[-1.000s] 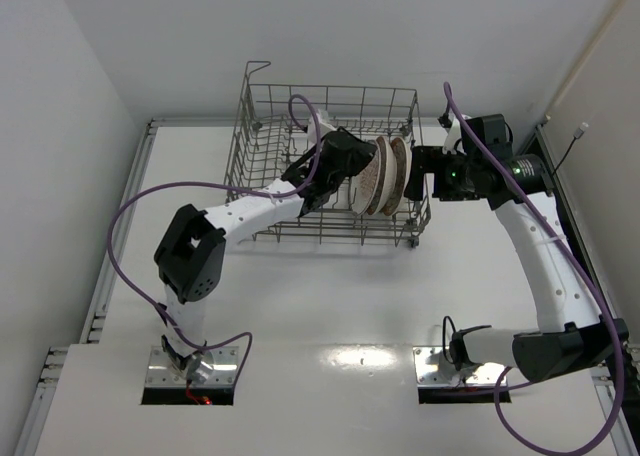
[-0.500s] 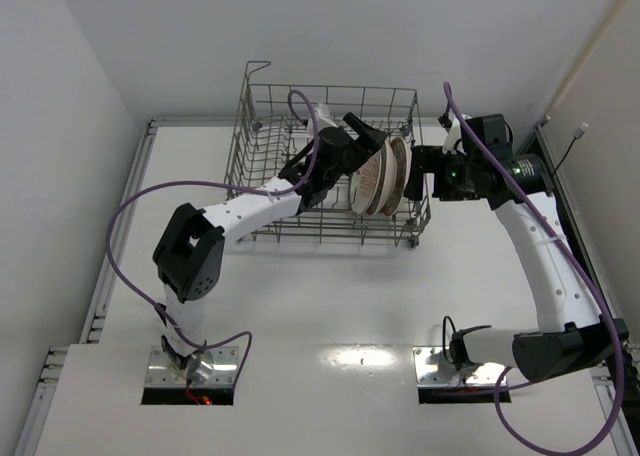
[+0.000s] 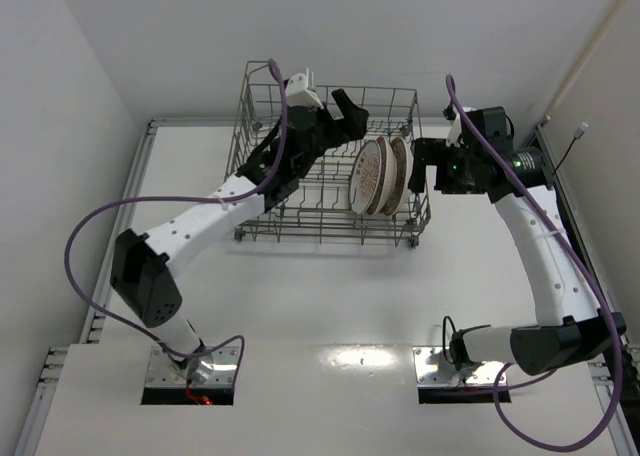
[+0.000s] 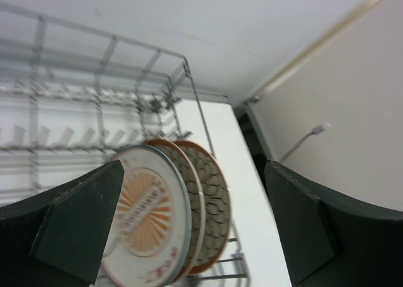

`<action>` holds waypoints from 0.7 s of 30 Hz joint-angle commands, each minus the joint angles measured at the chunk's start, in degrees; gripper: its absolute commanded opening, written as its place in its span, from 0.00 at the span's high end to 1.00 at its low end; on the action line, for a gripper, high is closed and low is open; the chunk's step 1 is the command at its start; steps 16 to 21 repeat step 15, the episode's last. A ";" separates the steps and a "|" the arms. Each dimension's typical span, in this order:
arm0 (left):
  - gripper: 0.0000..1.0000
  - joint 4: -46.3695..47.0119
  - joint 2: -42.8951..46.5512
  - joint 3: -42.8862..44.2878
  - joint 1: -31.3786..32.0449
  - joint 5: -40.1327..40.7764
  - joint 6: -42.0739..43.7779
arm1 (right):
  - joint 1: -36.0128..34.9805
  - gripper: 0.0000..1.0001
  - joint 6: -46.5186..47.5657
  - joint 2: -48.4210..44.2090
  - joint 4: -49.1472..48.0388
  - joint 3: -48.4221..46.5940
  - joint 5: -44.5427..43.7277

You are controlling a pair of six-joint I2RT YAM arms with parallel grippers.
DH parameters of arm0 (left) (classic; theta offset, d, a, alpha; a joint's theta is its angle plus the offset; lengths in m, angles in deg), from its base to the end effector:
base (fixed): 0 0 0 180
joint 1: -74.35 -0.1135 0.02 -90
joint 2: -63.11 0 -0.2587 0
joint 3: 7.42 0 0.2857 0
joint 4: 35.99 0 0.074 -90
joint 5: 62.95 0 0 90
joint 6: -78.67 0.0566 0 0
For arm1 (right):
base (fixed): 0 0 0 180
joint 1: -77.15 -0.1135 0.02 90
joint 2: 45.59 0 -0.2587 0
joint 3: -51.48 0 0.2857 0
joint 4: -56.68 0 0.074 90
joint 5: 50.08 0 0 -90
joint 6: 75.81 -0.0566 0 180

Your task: Load the plates into the dish rack

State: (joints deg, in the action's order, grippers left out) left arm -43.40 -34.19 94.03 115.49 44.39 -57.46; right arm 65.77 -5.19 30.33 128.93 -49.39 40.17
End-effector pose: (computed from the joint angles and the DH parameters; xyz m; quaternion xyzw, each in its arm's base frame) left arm 0.3618 -0.2936 0.3835 -0.1347 0.7134 -0.3891 0.5669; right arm 0.2986 0.0604 0.3890 0.0642 0.9292 0.0985 0.3505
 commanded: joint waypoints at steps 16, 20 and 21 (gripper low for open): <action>0.00 -9.71 27.68 -18.56 -2.47 29.76 33.74 | -0.40 0.01 -0.66 0.37 0.09 -2.04 -3.50; 0.00 -9.71 27.68 -18.56 -2.47 29.76 33.74 | -0.40 0.01 -0.66 0.37 0.09 -2.04 -3.50; 0.00 -9.71 27.68 -18.56 -2.47 29.76 33.74 | -0.40 0.01 -0.66 0.37 0.09 -2.04 -3.50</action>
